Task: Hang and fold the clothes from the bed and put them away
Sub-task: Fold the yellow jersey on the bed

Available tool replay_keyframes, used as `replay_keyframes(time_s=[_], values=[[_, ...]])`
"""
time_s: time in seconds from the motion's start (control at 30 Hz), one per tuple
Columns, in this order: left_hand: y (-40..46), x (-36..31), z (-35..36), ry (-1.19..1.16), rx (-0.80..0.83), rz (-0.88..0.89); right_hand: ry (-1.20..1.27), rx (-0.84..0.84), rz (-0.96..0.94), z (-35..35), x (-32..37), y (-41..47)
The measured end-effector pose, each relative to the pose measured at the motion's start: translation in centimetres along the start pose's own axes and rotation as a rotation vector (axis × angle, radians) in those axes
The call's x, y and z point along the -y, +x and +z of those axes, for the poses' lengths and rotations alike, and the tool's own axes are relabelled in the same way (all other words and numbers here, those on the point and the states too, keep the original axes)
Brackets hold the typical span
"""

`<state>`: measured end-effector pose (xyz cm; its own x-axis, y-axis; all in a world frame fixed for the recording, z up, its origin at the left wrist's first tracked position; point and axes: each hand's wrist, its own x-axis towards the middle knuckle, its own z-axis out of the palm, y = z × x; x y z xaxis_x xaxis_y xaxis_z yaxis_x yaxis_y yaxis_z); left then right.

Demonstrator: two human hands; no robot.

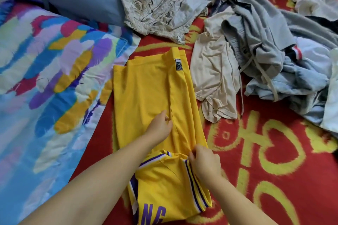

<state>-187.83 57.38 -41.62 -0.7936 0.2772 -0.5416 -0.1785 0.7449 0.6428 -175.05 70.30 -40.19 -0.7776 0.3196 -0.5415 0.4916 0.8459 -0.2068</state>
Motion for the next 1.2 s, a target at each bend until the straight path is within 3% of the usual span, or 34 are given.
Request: replay_keyframes(time_s=[0.17,0.27,0.3,0.37,0.47,0.5,0.6,0.73,0.8,0.93,0.97,1.03,1.13,1.2], values=[[6.5,-5.9,1.3,-0.473,0.071,-0.094,0.193,-0.193,0.183,0.5,-3.6,-1.3],[7.2,-8.2,2.8,-0.29,0.224,0.05,0.254,-0.128,0.233,0.9,-5.8,-1.5],[7.2,-8.3,3.0,-0.149,0.195,0.127,0.279,-0.099,0.226,0.8,-6.0,-1.2],[7.6,-7.8,2.5,-0.002,-0.034,0.212,0.312,-0.068,0.213,0.2,-5.6,-0.3],[9.2,-6.9,0.1,-0.087,-0.384,0.005,0.284,-0.079,0.161,-0.2,-4.3,0.3],[10.1,-6.8,-0.8,-0.111,-0.396,-0.102,0.236,-0.07,0.127,-0.2,-3.9,0.3],[12.4,-7.3,-2.5,-0.04,-0.217,-0.293,0.035,-0.03,0.003,0.7,-2.9,0.2],[13.8,-7.3,-2.8,0.29,-0.159,-0.201,0.01,-0.06,-0.012,1.3,-3.2,0.8],[14.3,-7.0,-3.1,0.364,-0.24,-0.102,0.056,-0.117,-0.02,1.5,-3.6,1.0],[14.6,-8.0,-3.4,0.198,-0.565,0.139,0.176,-0.22,-0.003,2.2,-3.9,0.6],[14.8,-8.7,-3.4,0.181,-0.556,0.203,0.177,-0.233,-0.001,2.3,-3.9,0.5],[15.4,-9.6,-3.0,0.215,-0.38,0.242,0.183,-0.245,0.014,2.2,-3.9,0.6],[15.1,-9.5,-2.0,0.33,-0.063,0.136,0.157,-0.221,0.024,1.3,-3.7,0.8],[13.0,-8.3,-1.4,0.377,-0.037,0.202,0.116,-0.233,-0.06,0.1,-3.6,0.3]])
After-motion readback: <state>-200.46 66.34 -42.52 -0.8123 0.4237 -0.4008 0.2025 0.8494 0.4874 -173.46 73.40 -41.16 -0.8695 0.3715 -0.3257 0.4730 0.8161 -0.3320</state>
